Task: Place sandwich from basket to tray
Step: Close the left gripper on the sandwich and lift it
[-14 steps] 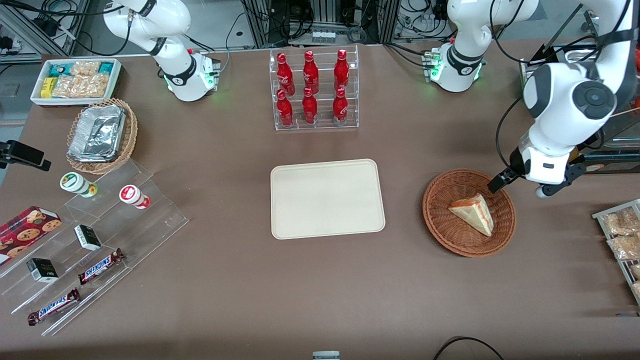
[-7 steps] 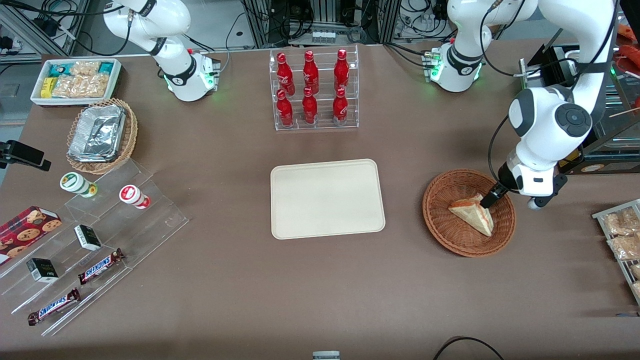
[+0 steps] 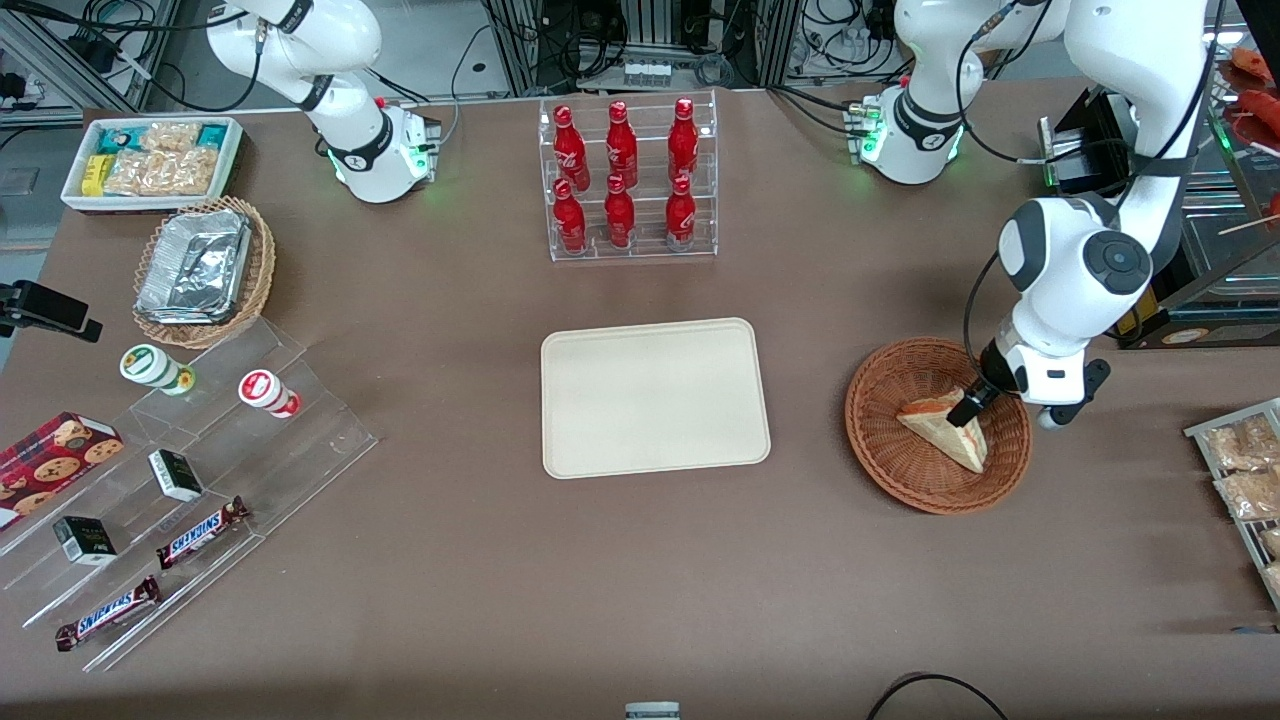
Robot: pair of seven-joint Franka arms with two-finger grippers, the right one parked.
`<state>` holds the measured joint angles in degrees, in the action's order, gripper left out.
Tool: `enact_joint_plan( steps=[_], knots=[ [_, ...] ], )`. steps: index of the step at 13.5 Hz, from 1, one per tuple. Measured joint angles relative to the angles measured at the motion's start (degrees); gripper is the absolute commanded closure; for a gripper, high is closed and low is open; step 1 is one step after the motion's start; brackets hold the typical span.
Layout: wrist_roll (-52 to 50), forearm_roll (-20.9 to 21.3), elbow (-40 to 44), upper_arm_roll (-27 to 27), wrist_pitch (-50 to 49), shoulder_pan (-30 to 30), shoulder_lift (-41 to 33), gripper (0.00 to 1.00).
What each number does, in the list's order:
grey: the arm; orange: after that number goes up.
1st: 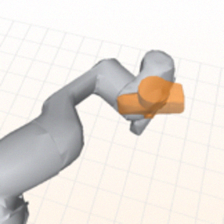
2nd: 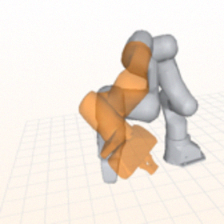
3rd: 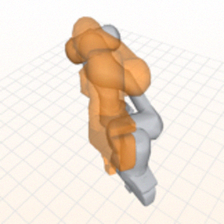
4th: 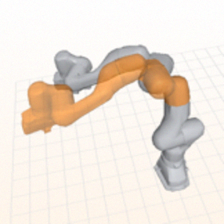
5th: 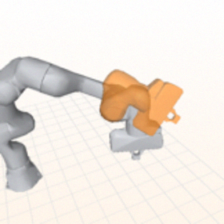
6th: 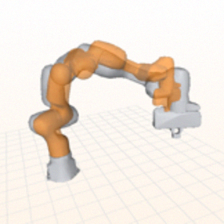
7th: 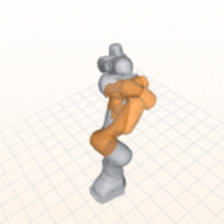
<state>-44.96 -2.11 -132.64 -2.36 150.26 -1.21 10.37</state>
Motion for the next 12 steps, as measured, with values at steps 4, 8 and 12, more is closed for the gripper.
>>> enact_joint_plan(
  steps=[4,8,12],
  knots=[
    [-3.3,0.0,-0.3,-0.1,3.2,-0.1,3.0,0.67],
    [-7.0,0.0,0.2,-0.2,4.0,-1.8,4.2,1.00],
    [-6.5,1.5,2.9,-0.3,-1.7,-2.4,3.5,1.00]
  ],
)
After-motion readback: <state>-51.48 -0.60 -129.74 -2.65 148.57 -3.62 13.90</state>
